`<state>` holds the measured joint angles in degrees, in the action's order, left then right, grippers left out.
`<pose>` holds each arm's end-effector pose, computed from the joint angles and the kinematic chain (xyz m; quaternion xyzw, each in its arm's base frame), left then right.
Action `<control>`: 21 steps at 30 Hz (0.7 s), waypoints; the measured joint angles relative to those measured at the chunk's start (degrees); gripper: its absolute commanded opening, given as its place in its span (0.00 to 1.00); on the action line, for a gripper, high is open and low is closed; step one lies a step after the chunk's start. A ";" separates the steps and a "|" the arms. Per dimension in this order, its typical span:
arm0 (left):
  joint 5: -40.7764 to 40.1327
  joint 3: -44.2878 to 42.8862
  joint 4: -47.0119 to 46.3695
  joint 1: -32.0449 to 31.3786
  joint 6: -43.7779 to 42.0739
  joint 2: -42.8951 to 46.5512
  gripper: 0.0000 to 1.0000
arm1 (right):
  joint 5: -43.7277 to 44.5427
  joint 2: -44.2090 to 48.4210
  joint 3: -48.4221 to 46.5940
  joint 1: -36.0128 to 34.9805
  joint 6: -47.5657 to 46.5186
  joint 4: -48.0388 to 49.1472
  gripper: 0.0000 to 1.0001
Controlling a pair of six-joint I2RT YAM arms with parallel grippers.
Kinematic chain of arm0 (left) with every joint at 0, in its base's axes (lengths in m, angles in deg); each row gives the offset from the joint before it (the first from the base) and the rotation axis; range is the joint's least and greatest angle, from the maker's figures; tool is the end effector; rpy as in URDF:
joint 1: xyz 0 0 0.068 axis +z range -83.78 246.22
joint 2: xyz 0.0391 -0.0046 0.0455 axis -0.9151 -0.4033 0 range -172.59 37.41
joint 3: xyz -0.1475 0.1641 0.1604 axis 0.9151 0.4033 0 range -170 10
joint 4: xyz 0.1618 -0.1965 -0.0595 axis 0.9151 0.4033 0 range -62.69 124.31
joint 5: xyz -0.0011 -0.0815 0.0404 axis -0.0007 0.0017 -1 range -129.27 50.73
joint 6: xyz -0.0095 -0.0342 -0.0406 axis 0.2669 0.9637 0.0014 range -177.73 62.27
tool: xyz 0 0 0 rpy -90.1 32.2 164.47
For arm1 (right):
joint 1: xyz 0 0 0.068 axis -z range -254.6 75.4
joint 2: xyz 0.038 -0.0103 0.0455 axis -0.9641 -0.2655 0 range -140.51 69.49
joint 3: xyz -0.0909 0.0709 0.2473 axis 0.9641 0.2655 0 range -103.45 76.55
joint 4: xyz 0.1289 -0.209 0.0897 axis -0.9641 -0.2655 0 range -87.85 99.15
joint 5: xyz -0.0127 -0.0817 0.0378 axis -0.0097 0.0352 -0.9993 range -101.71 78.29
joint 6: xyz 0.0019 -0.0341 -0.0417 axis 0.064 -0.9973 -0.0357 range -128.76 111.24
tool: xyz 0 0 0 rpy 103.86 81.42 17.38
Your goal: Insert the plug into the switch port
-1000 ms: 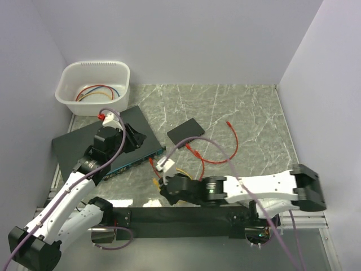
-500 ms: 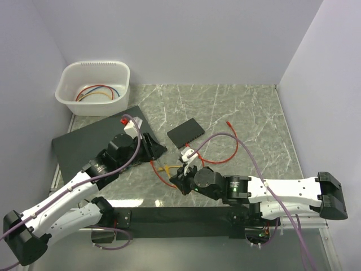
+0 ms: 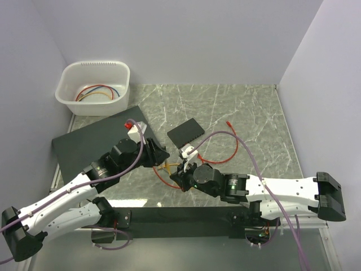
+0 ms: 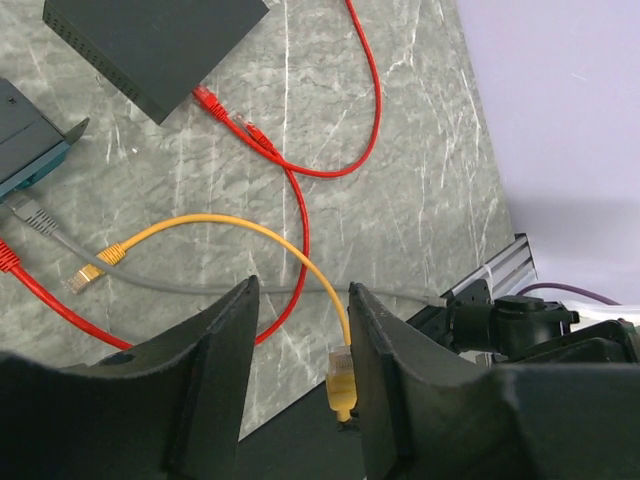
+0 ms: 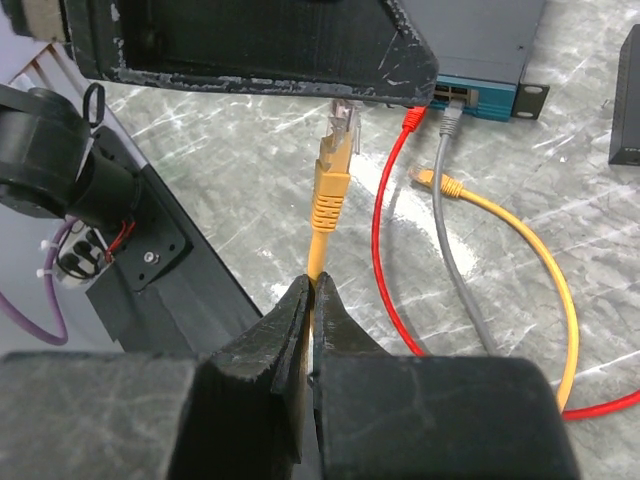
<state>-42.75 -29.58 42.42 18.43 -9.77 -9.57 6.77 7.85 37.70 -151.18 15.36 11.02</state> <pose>0.1305 -0.1405 0.2925 -0.0182 0.8311 -0.3948 0.3912 0.0678 0.2351 0.2679 -0.2776 0.7696 0.3464 0.4590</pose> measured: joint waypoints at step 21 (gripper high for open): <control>-3.30 0.02 0.72 -3.21 1.07 -0.07 0.40 | 0.17 -5.22 -2.40 1.36 0.26 -1.03 0.00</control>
<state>-46.05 -29.55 43.14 15.21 -8.70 -9.64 6.94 2.62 35.30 -149.82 15.63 9.99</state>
